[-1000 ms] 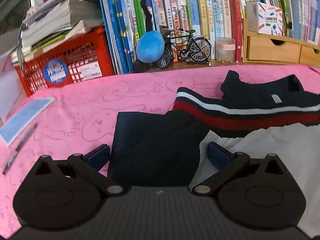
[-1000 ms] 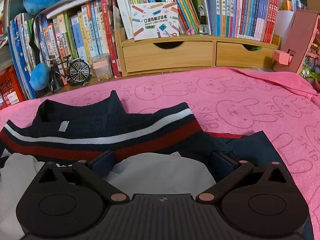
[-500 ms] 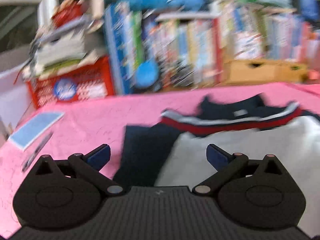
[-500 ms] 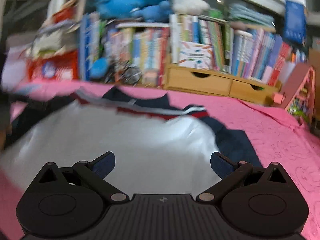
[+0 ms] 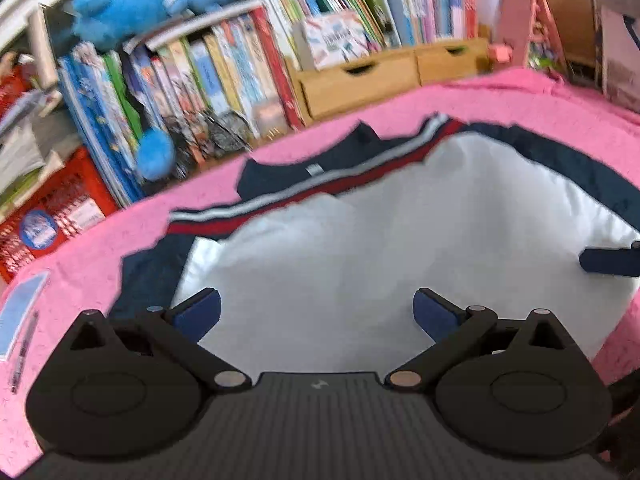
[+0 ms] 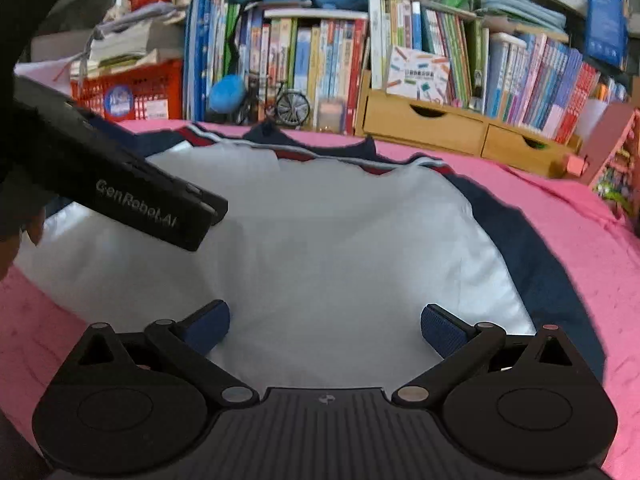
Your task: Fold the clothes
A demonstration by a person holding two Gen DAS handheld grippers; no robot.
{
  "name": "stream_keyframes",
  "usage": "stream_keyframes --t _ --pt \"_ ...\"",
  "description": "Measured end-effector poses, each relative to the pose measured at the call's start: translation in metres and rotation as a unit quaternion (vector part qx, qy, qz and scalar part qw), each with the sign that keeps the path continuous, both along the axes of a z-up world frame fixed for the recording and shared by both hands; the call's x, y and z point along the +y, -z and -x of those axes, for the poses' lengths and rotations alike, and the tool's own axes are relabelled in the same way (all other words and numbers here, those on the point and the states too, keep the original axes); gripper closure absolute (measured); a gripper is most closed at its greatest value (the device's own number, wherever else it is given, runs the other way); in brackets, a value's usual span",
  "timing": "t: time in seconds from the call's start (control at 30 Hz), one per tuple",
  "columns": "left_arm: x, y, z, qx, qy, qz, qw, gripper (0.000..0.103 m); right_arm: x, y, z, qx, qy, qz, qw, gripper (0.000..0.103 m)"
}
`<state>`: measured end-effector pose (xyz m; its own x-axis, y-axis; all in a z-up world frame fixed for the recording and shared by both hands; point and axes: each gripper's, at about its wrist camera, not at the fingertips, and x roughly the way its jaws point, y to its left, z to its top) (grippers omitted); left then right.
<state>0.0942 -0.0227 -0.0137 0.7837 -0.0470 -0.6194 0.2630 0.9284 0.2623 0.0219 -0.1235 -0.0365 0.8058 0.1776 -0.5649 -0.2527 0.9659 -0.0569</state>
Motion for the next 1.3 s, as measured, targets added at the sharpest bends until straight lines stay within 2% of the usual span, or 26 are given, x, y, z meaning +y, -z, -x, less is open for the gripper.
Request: stream_keyframes --t 0.13,0.2,0.47,0.6,0.83,0.93,1.0,1.03,1.1,1.2,1.23,1.3 --pt "-0.009 0.012 -0.011 0.028 0.014 -0.012 0.9995 0.0 -0.006 0.0 -0.004 0.018 0.001 -0.023 1.0 0.0" --pt "-0.01 0.011 -0.022 0.037 0.005 -0.006 0.9993 0.0 -0.007 0.001 -0.002 0.017 0.002 -0.025 1.0 0.0" --pt "0.012 0.003 -0.107 0.072 -0.073 0.009 0.9946 0.0 -0.011 0.006 0.003 0.013 0.0 -0.03 0.999 0.0" --pt "0.024 0.0 -0.138 0.082 -0.09 0.022 0.9923 0.0 -0.012 0.007 0.005 0.009 -0.001 -0.032 0.999 0.0" --pt "0.019 0.003 -0.152 0.071 -0.08 0.013 0.9942 0.0 -0.014 0.009 0.006 0.005 -0.005 -0.035 0.999 0.0" --pt "0.026 0.0 -0.155 0.08 -0.094 0.032 0.9918 0.0 -0.014 0.01 0.008 0.003 -0.006 -0.037 0.999 0.0" --pt "0.024 -0.007 -0.14 0.076 -0.094 0.034 0.992 0.005 -0.014 0.01 0.009 0.002 -0.008 -0.038 0.999 0.0" --pt "0.022 -0.01 -0.128 0.065 -0.08 0.032 0.9942 0.005 -0.015 0.01 0.009 0.001 -0.009 -0.039 0.999 0.0" --pt "0.015 -0.014 -0.111 0.04 -0.058 0.01 0.9975 0.003 -0.015 0.01 0.009 0.001 -0.009 -0.039 0.999 0.0" --pt "0.009 -0.008 -0.121 0.011 -0.077 -0.044 0.996 0.003 -0.015 0.01 0.009 0.001 -0.009 -0.039 0.999 0.0" --pt "0.012 -0.003 -0.131 0.018 -0.089 -0.044 0.9949 0.001 -0.015 0.011 0.008 0.001 -0.009 -0.039 0.999 0.0" --pt "0.022 0.006 -0.147 0.037 -0.103 0.001 0.994 0.0 -0.015 0.011 0.008 0.001 -0.009 -0.039 0.999 0.0"
